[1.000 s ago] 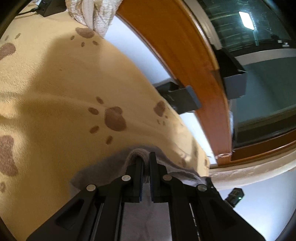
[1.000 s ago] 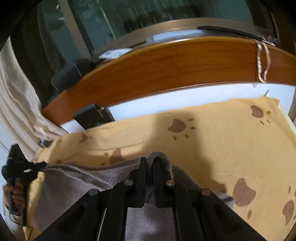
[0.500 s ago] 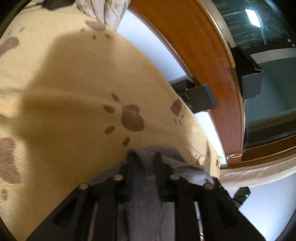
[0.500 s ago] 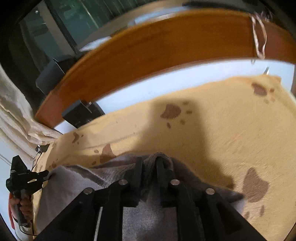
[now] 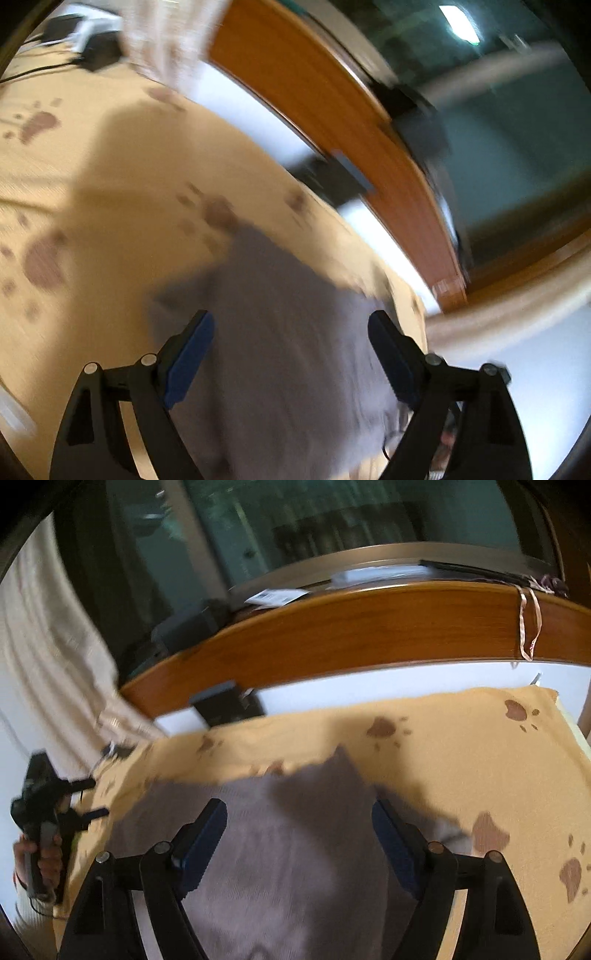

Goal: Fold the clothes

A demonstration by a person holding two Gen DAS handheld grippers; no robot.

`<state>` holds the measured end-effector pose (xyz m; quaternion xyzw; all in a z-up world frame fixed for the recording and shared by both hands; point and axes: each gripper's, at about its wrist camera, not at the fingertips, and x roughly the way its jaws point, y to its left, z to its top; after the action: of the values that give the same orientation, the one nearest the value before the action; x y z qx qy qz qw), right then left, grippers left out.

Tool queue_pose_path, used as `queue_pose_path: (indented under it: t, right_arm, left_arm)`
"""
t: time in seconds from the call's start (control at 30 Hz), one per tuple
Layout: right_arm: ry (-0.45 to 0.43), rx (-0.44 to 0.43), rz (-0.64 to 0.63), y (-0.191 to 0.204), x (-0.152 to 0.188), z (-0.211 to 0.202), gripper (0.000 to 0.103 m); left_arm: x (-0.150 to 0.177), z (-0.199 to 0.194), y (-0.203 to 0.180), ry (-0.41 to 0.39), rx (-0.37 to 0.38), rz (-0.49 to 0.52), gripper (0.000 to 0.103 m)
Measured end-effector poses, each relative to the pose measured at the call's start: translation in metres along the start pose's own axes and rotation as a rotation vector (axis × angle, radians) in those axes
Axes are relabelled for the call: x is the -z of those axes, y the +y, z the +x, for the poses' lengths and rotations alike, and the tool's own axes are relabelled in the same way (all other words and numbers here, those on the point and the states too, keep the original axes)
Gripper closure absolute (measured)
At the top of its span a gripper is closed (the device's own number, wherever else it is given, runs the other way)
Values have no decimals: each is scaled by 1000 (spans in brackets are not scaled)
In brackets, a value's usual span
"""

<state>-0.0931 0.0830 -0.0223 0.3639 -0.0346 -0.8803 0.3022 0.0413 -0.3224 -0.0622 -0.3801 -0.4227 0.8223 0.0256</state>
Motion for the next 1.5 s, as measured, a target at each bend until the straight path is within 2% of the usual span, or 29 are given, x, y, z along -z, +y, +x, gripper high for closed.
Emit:
queue_pose_path:
  t: [0.1, 0.2, 0.27, 0.37, 0.43, 0.6, 0.73, 1.1, 1.5]
  right_arm:
    - [42, -32, -76, 16, 25, -11, 20]
    - [105, -78, -160, 31, 49, -19, 20]
    - [138, -60, -220, 39, 62, -20, 20]
    - [190, -6, -272, 38, 80, -17, 20]
    - [225, 36, -296, 35, 90, -13, 20]
    - [226, 105, -372, 34, 108, -12, 19]
    - [224, 135, -406, 40, 113, -9, 12]
    - [210, 171, -404, 46, 115, -8, 10]
    - [171, 210, -423, 59, 115, -16, 9]
  left_arm:
    - [31, 16, -29, 71, 4, 110, 15]
    - [59, 32, -55, 110, -41, 247, 15]
    - [75, 41, -66, 111, -98, 328, 15]
    - [89, 49, -67, 90, -175, 381, 15]
    - [94, 51, -62, 77, -198, 400, 15]
    - [109, 53, -67, 55, -293, 512, 15]
    - [122, 66, -77, 38, -395, 616, 14]
    - [129, 74, -77, 7, -445, 653, 5]
    - [128, 63, -82, -14, -468, 591, 2]
